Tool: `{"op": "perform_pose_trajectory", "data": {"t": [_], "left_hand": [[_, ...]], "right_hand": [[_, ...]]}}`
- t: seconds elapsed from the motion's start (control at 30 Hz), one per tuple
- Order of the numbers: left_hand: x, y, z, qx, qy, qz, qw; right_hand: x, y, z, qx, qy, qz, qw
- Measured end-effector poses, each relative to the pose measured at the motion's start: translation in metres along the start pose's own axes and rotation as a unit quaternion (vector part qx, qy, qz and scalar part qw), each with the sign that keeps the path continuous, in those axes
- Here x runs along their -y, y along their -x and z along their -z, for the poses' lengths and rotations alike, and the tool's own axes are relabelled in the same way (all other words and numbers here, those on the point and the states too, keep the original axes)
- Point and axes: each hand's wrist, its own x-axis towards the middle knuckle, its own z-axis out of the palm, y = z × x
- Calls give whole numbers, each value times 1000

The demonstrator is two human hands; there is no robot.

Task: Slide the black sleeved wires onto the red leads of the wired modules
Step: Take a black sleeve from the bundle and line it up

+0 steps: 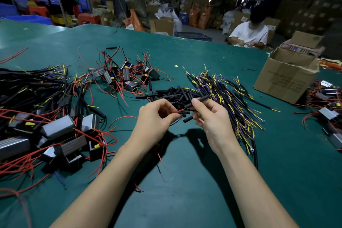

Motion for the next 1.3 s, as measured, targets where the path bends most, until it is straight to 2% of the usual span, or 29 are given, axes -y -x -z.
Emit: {"op": "perform_pose_trajectory", "data": {"t": [0.27, 0.4, 0.6, 0.93, 1.13, 1.23, 1.3], "left_hand": [[1, 0, 0, -16, 15, 18, 1000], [2, -1, 1, -25, 7, 26, 999], [2, 0, 2, -26, 3, 34, 999], [-3, 4, 0, -18, 5, -14, 1000], [-5, -1, 9, 73, -13, 16, 997], [-3, -5, 19, 118, -106, 39, 987], [-3, -5, 22, 128, -129, 40, 983]], "right_hand": [[-2, 0, 1, 16, 58, 42, 997], [0, -1, 5, 22, 122, 99, 987], [-1, -1, 7, 35, 130, 108, 985], [-2, 1, 5, 42, 166, 127, 977], [-5, -1, 10, 28, 189, 126, 974], [-6, -1, 10, 32, 180, 114, 976], [-6, 0, 9, 35, 179, 113, 977]]}}
